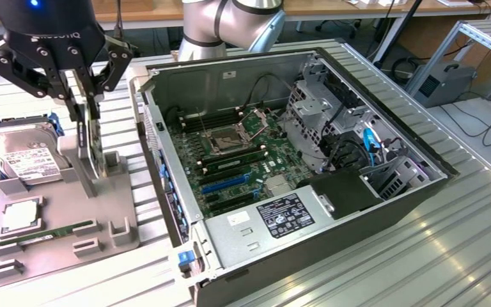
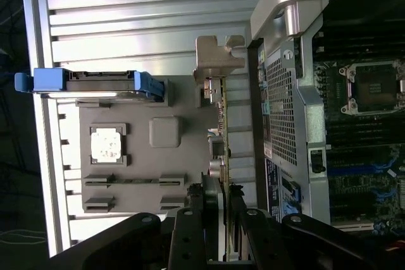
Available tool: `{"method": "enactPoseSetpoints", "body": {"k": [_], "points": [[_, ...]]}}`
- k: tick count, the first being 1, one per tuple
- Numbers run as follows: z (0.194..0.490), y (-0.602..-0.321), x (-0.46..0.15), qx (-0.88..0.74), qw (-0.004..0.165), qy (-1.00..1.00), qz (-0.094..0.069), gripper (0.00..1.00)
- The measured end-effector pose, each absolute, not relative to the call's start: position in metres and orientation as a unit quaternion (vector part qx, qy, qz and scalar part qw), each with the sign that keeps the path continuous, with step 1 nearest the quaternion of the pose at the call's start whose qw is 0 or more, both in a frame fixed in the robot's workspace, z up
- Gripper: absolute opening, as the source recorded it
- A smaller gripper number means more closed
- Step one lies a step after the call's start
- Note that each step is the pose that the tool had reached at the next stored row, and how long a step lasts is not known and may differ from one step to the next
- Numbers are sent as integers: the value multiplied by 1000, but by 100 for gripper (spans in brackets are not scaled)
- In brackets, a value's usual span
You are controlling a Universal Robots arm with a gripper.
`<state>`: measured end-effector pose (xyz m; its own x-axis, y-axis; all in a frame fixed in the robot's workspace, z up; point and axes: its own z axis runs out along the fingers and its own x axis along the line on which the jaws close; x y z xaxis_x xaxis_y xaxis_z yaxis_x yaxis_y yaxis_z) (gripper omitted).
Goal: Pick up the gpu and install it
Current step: 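Pick up the gpu and move the gpu toward the slot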
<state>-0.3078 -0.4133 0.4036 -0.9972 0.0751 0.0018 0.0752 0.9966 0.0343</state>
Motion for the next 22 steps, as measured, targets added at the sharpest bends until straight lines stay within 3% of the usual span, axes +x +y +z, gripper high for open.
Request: {"method": "enactPoseSetpoints", "body": {"k": [22], "points": [[418, -413, -308, -38, 0, -999, -17, 27]]}}
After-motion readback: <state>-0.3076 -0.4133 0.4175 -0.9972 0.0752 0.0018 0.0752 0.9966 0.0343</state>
